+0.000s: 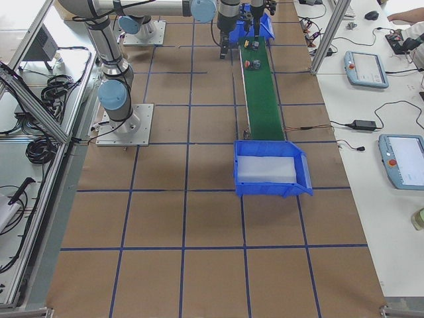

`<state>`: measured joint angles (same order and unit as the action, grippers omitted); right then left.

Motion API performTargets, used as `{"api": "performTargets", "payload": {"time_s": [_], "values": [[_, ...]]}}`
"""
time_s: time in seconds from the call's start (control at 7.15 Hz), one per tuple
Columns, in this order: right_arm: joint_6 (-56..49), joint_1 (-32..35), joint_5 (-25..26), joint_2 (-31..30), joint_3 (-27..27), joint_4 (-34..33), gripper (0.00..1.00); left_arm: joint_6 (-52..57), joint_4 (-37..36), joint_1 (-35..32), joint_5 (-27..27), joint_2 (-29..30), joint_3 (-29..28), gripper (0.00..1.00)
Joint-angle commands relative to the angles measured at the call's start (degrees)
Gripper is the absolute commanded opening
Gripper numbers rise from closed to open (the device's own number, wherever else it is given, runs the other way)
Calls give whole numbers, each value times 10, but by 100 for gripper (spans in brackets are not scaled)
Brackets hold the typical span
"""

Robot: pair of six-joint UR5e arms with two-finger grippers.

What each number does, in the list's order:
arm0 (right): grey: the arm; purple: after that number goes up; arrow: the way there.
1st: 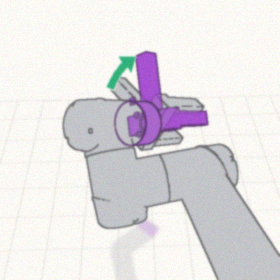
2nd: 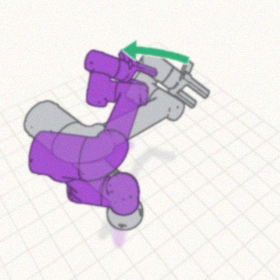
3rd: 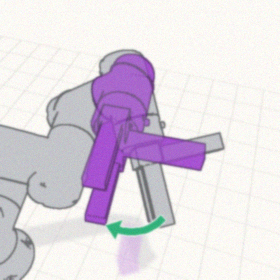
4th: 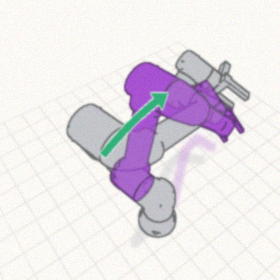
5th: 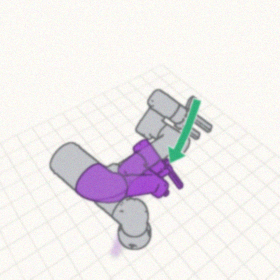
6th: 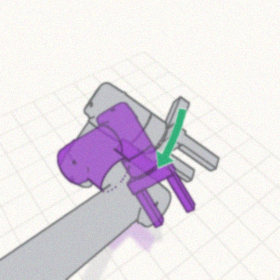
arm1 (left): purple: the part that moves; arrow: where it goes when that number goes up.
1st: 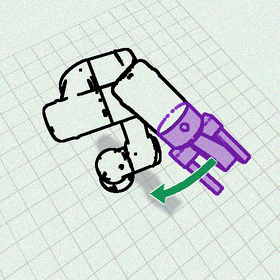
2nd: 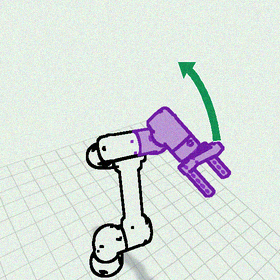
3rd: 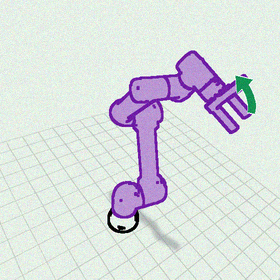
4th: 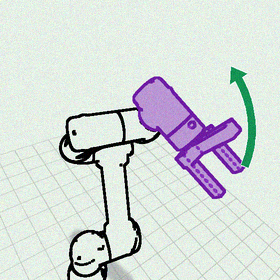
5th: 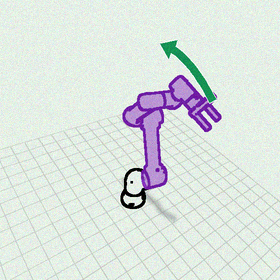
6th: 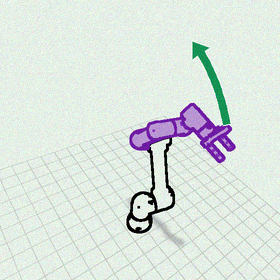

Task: Transport two buttons from left to right
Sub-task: 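Withdraw the left gripper above its bin while the belt carries the buttons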

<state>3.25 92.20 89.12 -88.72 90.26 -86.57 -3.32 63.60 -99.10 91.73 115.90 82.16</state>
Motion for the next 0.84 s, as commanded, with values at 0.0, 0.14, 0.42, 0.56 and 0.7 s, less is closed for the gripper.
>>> {"api": "performTargets", "payload": {"time_s": [0.0,0.14,0.42,0.56,0.7], "values": [[0,0,0,0,0,0,100,25,154,10,1,-138,17,100],[0,0,0,0,0,0,100,60,171,31,4,-177,44,100],[0,0,0,0,0,0,100,68,176,77,-2,-211,84,100],[0,0,0,0,0,0,100,66,178,80,-2,-218,85,100],[0,0,0,0,0,0,100,59,179,75,-1,-219,85,100]]}}
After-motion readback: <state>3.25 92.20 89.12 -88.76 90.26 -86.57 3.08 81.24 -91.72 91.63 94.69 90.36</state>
